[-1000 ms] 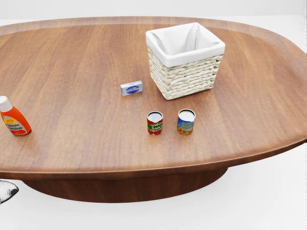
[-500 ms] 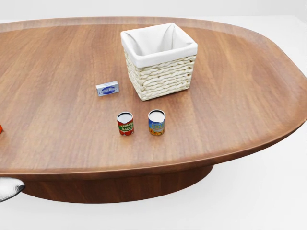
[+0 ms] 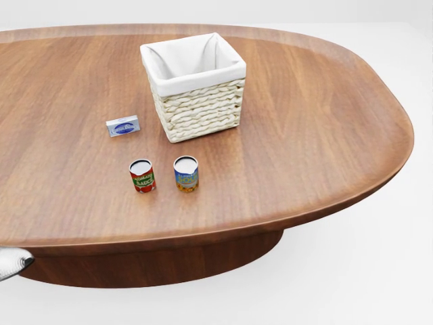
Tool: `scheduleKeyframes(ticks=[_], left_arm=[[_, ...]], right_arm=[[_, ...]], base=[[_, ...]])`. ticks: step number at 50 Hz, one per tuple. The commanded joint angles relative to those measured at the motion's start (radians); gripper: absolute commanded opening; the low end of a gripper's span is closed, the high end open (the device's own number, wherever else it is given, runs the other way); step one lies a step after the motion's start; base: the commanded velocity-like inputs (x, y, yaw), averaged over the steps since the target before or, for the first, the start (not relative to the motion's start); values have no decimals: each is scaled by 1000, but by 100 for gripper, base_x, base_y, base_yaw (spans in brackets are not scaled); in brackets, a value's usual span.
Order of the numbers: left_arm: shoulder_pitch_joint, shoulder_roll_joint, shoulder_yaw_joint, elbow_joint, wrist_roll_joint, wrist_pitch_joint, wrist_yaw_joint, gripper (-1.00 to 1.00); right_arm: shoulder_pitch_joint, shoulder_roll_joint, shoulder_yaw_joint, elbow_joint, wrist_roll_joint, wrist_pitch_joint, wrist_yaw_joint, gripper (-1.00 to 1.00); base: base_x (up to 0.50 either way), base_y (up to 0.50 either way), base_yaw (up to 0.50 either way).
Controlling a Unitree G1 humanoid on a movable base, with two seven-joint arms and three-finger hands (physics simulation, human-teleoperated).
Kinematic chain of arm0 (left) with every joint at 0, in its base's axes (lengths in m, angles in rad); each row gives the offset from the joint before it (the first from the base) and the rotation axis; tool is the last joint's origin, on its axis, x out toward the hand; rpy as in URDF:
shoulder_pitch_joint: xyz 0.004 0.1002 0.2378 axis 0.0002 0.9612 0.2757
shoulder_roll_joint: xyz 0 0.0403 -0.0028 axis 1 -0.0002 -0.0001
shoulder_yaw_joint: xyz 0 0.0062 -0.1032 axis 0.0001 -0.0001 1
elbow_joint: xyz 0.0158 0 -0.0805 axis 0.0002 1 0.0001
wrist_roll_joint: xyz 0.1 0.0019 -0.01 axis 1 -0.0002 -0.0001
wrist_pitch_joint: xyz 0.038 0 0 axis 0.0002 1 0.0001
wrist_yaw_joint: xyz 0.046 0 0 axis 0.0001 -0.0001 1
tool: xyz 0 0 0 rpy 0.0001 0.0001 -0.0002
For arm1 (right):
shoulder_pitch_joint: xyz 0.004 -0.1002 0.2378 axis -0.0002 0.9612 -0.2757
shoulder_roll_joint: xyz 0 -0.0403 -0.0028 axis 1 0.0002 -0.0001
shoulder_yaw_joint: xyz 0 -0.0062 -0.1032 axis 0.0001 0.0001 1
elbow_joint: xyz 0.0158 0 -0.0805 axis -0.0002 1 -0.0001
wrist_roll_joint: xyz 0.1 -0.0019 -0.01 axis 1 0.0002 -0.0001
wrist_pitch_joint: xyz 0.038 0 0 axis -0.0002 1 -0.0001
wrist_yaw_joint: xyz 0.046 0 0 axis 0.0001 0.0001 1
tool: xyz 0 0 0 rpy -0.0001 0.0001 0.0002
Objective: Pick up the tomato sauce, and put it in the basket.
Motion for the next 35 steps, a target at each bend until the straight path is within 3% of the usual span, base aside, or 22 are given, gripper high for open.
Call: scheduleKeyframes(ticks=[1, 7, 35], left_arm=[[-3, 0, -8, 37, 15, 0, 3, 100], [4, -4, -13, 34, 20, 0, 0, 100], [12, -11, -12, 44, 27, 0, -10, 100]], right_arm=[[-26, -7, 9, 0, -25, 0, -14, 100], [-28, -7, 16, 0, -36, 0, -9, 100], [-14, -12, 54, 0, -72, 0, -18, 100]], base=[[0, 0, 0], [7, 0, 0], [34, 0, 0]])
